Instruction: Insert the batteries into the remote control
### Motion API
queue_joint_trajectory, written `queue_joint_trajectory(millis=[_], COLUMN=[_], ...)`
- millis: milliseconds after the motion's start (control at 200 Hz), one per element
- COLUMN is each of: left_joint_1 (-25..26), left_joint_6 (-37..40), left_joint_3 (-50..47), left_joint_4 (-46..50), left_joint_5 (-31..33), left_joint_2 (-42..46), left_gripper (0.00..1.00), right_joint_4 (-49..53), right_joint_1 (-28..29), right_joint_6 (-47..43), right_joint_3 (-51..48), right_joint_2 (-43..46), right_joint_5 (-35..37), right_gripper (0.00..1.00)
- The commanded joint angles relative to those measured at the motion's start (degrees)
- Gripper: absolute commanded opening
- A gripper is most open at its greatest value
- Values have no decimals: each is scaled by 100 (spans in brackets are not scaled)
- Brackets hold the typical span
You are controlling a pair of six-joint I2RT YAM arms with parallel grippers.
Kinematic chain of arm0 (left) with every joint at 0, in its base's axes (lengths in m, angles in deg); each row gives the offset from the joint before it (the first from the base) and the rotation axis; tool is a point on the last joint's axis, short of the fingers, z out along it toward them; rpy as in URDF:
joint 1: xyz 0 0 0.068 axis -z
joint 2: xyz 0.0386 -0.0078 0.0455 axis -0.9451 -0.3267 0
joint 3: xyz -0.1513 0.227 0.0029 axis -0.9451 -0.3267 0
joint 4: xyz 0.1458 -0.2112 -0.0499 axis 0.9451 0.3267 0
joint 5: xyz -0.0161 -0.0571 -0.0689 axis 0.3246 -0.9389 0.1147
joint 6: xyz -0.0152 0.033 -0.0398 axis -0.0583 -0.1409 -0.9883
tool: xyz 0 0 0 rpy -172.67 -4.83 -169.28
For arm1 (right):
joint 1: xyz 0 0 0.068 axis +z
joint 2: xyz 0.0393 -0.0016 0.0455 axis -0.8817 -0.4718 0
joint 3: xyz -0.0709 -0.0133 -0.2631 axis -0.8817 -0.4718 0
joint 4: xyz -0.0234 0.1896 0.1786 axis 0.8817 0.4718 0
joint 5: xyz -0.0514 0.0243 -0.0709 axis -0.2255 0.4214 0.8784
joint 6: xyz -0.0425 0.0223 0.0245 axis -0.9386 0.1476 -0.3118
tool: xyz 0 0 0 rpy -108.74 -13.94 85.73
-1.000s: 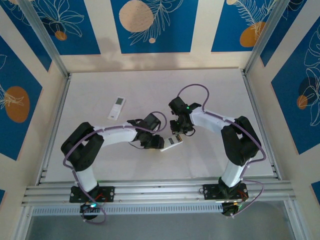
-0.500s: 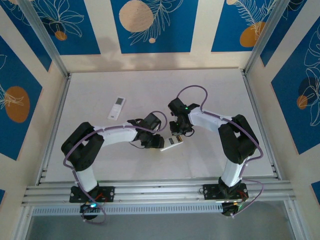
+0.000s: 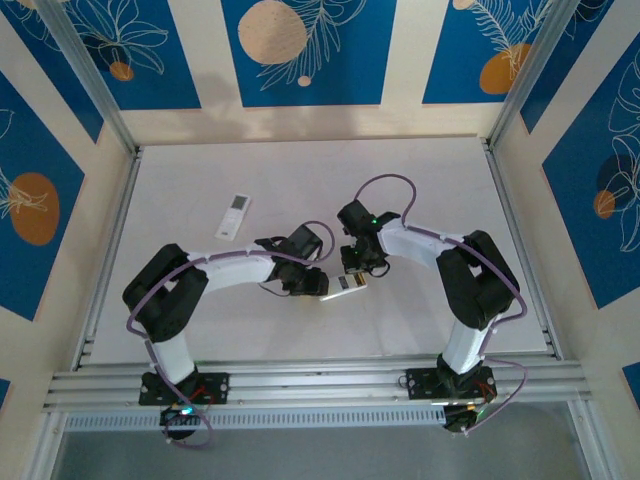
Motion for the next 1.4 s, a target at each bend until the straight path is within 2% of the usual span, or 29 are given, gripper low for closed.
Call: queue_joint_trajectory(millis=[0,105,350,515,825,950,1125,1195,1396], left_joint_1=[50,49,50,50,50,50,50,50,51], left_joint_6=[-12,-7,6,10,19,23,44,51,128], left_joint_3=[114,111,148,188,162,174,187,188,182], left_joint_4=[85,84,118,112,125,123,157,186,226], left_joint_5=[-18,-2,9,-13,8,12,47,84,353], left_joint_2=[-143,-134,-164,-198,-169,-170,-127,-109,141], left_gripper=[40,40,40,40,39,39,39,39,46], right_joint_4=[281,-141,-37,152,-180,-365,-110,-32,63], right_joint_1=[201,397,186,77,76,88,24,-59,-834], right_joint_6=[-15,-68,111,111,243,309,275,261,465], right_joint_3=[-307,-692,-453,-250,-720,-994,-725,-550,-441], right_joint_2=[66,178,970,1153,873,630,820,1104,1524], right_joint_5=[257,660,220,-41,-349,-268,-335,-313,-369], right_gripper=[8,7,8,9,8,7,7,10,34])
